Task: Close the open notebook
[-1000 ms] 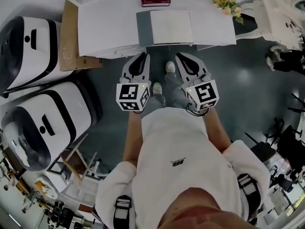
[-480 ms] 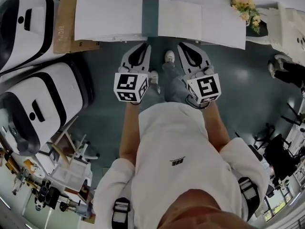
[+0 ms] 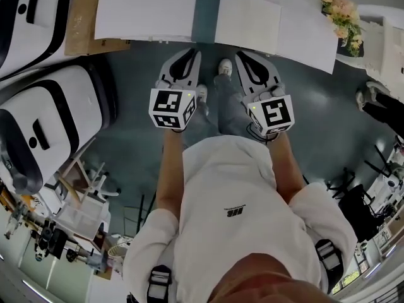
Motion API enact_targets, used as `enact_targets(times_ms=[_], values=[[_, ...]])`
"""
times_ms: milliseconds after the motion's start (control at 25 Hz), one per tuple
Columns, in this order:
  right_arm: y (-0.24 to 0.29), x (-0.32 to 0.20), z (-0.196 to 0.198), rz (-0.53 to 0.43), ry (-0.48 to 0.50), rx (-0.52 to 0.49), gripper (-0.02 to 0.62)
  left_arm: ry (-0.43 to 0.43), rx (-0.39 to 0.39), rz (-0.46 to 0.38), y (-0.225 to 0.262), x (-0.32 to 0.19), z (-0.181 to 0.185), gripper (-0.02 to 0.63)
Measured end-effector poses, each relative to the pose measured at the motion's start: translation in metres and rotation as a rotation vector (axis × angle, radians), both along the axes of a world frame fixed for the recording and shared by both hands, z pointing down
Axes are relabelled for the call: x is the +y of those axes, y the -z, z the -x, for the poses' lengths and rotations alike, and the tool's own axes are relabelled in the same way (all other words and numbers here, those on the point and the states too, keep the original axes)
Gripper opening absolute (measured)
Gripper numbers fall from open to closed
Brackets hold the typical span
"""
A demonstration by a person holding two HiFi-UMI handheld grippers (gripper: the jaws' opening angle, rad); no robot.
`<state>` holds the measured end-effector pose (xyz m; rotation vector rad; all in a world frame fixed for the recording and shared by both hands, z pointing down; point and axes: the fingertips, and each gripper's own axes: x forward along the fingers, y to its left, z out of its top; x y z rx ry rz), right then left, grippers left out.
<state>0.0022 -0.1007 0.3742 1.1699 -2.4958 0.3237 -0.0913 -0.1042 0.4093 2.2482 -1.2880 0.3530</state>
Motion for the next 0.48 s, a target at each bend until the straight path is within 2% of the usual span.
enact_targets(times_ms=[480], values=[[-0.038,-0.028,0.023,0.053,0.039,-0.024,-0.002,0.053,0.011,0.064,-0.049,-0.022,0.011,0.0]])
